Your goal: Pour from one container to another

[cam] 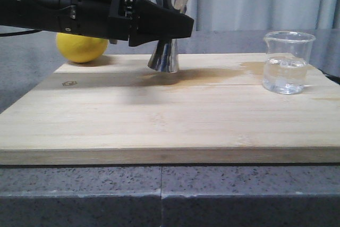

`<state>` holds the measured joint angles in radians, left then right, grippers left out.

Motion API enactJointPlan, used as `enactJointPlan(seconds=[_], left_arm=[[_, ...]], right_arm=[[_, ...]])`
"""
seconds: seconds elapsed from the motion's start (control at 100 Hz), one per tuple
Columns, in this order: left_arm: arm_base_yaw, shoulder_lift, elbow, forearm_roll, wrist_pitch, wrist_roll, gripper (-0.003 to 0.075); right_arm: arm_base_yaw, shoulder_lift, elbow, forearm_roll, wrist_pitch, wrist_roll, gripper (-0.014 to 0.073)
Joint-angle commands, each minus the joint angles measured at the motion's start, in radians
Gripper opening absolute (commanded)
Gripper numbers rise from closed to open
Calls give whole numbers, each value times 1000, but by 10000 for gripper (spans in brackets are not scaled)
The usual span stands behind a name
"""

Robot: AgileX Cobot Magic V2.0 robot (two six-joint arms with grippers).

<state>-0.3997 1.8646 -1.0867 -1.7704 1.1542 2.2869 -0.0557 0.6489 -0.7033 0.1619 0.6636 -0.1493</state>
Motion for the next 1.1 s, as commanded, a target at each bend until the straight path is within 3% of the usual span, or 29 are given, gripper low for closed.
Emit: enactJointPlan(seconds=[0.0,0.21,0.35,1.09], left_arm=[[-9,-49,-27,-82,116,0,62],[-9,-49,-27,-82,116,0,62],[-9,-49,-27,-82,116,0,62],[-9,-49,-27,-80,106,0,62]], right_arm=[[-5,6,-36,76,-63,-80,628],[-5,34,-36,350,-63,-330,628],[-5,81,-36,433,-63,-412,628],[86,146,-38,463,-45,-447,628]])
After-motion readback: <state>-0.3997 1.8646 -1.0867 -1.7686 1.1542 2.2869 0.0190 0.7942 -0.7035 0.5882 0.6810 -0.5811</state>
